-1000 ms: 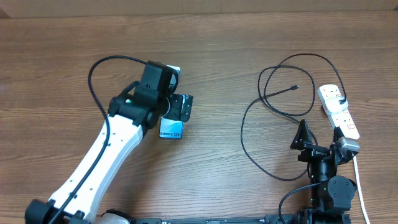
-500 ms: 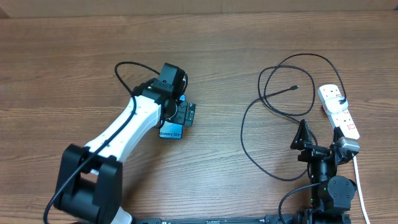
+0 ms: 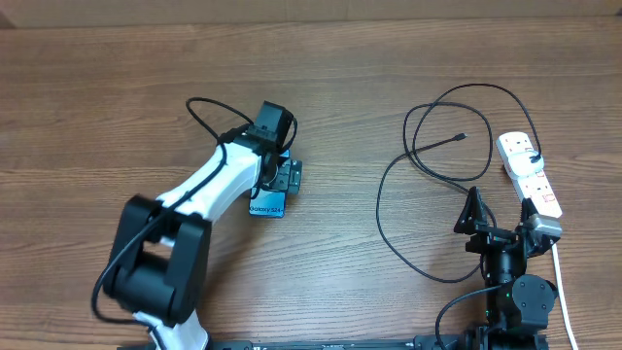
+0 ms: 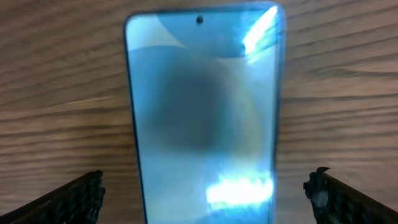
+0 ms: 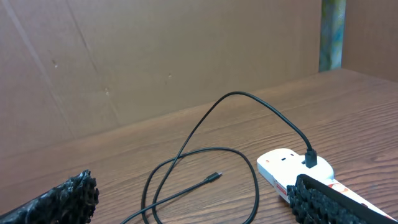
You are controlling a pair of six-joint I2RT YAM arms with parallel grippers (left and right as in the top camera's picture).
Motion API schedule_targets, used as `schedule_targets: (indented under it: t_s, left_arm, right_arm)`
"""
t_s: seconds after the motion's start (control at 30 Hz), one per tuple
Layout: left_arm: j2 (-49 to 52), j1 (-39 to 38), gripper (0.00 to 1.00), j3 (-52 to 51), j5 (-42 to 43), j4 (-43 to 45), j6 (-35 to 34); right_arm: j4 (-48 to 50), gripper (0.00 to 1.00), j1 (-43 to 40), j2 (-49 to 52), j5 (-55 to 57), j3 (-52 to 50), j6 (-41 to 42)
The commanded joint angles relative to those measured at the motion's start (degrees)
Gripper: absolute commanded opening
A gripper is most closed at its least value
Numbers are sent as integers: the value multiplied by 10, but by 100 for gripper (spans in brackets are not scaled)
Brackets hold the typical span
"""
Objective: Plug charger to phone and switch on socket
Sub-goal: 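Move the left gripper forward over the blue phone and lower, then close the left gripper on the phone's short edge and lift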
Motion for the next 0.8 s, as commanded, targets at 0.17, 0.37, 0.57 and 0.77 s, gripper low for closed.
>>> schedule_targets:
  t_s: [0.17,0.37,0.57,0.77]
  left_arm:
    - [42,5,99,10,5,2,-10]
    - [42,5,94,10,19,-5,-10]
    - [42,5,84,10,31,-9,-21]
    - [42,5,80,10,31,-15,-26]
  right_arm:
    - [2,100,2,-4,-3,-6,-5]
    - [2,100,2,-4,-3,-6,-5]
    - [2,100,2,-4,-3,-6,-5]
    - [2,100,2,-4,-3,-6,-5]
